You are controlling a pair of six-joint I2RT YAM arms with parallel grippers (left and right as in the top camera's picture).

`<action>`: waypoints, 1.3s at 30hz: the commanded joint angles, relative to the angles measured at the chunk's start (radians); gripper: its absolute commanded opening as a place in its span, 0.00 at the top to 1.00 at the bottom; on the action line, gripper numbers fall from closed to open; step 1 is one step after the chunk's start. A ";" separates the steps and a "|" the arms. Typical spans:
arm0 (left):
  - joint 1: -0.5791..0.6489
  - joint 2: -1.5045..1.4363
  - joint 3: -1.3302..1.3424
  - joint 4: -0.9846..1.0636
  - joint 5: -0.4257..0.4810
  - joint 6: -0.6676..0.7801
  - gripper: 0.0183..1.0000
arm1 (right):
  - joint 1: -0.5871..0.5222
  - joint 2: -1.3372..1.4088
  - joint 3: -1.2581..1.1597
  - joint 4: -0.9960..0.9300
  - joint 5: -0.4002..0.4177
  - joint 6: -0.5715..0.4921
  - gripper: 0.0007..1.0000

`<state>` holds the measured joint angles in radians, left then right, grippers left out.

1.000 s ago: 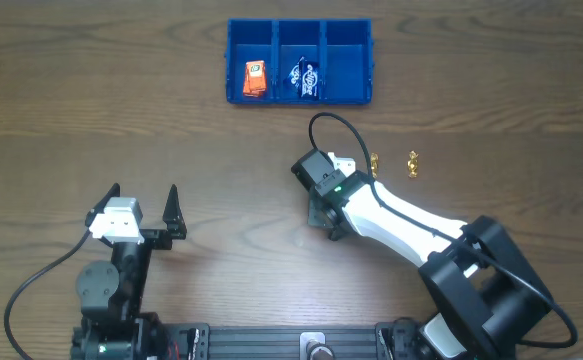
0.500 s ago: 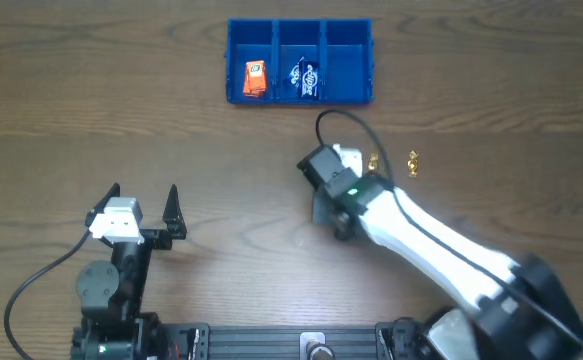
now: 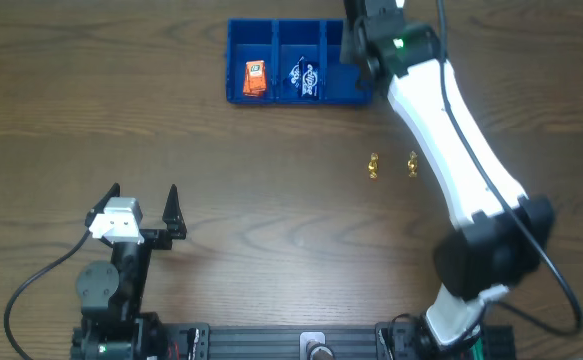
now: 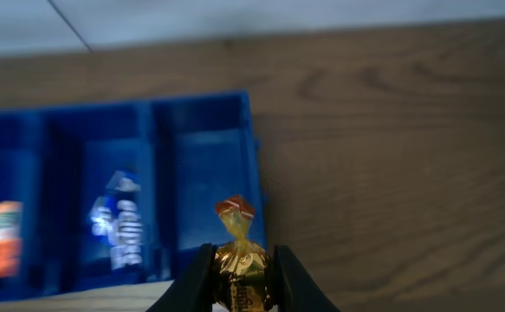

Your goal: Sort Candies Into Trays

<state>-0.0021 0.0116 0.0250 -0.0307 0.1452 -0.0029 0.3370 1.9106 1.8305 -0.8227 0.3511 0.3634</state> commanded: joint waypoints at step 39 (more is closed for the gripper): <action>-0.003 -0.006 -0.020 -0.032 0.021 -0.004 0.00 | -0.021 -0.377 -0.945 0.275 -0.238 0.033 0.34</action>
<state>-0.0021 0.0113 0.0250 -0.0307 0.1452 -0.0029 0.3069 1.5158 0.9775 -0.5983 0.1581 0.3656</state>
